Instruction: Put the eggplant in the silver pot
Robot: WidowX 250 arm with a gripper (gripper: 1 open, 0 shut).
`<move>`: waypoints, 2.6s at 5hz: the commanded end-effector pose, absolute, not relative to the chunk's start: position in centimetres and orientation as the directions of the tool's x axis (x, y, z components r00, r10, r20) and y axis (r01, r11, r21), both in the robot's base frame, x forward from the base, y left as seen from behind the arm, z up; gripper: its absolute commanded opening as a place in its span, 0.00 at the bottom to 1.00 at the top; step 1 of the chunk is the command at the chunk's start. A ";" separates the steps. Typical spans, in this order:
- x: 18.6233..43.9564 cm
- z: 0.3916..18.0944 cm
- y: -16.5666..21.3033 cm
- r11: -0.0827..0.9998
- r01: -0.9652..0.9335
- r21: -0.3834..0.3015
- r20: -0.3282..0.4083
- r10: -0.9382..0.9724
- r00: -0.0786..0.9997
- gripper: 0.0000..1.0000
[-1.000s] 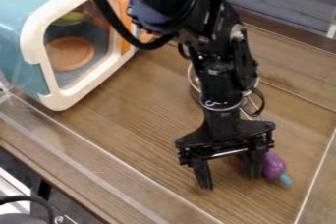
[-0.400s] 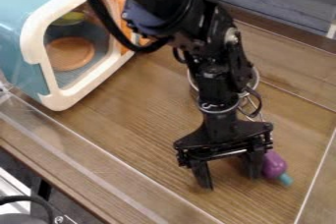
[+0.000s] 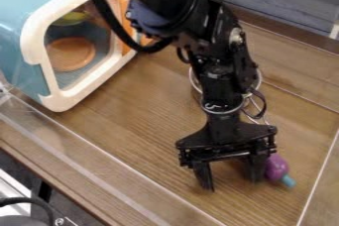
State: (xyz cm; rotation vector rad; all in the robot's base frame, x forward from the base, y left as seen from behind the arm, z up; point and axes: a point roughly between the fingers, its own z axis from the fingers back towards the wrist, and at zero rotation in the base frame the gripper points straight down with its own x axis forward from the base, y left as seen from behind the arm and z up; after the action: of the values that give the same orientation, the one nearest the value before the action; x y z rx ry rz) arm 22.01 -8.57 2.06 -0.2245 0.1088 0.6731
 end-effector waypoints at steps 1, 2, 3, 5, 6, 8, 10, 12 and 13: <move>21.9 2.2 -7.9 0.777 -0.602 -0.184 -0.156 0.581 0.799 1.00; 21.5 2.7 -8.0 0.786 -0.590 -0.184 -0.156 0.570 0.807 1.00; 21.2 3.1 -8.0 0.795 -0.579 -0.183 -0.155 0.558 0.815 1.00; 21.2 3.1 -5.7 0.887 -0.424 -0.185 -0.155 0.400 0.904 1.00; 21.5 2.8 -5.4 0.881 -0.435 -0.187 -0.155 0.410 0.899 1.00; 22.2 3.2 -3.6 0.882 -0.433 -0.187 -0.154 0.409 0.899 1.00; 22.3 4.3 -2.7 0.880 -0.430 -0.203 -0.148 0.407 0.902 1.00; 21.6 4.8 -2.9 0.868 -0.450 -0.210 -0.144 0.428 0.892 1.00; 21.6 5.0 -3.1 0.858 -0.467 -0.213 -0.143 0.445 0.884 1.00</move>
State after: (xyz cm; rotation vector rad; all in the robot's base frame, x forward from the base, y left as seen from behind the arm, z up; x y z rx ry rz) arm 21.26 -3.00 4.12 -0.2377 0.1292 0.4874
